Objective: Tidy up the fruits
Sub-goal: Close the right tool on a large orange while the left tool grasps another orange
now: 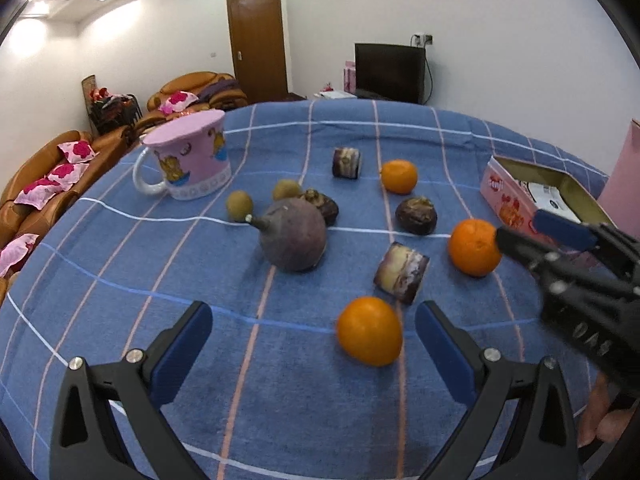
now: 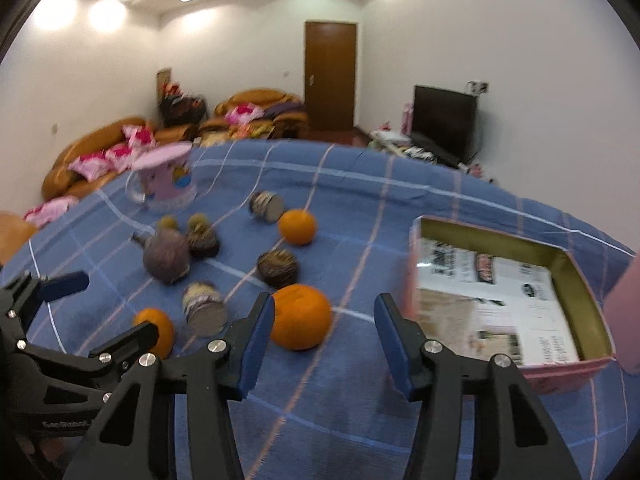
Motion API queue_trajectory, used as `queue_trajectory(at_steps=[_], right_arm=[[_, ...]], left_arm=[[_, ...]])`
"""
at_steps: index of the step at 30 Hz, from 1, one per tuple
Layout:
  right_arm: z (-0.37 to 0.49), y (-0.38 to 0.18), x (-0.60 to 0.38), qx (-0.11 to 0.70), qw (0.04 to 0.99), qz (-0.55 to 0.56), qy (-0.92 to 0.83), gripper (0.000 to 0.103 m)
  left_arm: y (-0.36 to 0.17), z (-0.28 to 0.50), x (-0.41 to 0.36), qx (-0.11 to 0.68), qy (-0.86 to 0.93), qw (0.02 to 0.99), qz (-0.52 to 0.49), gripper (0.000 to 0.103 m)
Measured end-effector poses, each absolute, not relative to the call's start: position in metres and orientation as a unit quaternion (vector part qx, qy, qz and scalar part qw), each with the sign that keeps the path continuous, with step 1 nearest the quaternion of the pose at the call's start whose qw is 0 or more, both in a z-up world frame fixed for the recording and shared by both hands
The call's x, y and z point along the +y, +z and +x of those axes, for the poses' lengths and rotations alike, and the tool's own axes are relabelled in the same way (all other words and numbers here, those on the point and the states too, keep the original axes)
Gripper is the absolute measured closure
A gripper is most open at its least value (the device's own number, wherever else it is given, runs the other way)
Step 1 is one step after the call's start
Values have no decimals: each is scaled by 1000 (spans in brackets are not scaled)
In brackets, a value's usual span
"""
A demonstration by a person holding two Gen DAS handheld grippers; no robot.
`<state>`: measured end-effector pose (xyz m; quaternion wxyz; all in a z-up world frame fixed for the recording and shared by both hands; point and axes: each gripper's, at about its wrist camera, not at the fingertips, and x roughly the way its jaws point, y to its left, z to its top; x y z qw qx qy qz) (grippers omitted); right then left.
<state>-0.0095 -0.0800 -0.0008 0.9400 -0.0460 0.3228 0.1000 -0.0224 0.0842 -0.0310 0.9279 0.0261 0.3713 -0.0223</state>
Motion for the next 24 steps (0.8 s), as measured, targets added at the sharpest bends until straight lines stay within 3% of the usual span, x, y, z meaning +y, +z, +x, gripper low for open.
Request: queue_trajectory(at_steps=[14, 19, 24], right_arm=[[29, -31, -57, 420, 898, -76, 107, 49], [31, -33, -56, 422, 897, -80, 107, 54], [17, -20, -62, 379, 917, -76, 98, 54]], left_arm=[[-45, -10, 77, 417, -25, 907, 54, 3], [-49, -5, 80, 430, -32, 901, 42, 14], [-49, -4, 77, 432, -54, 899, 36, 47]])
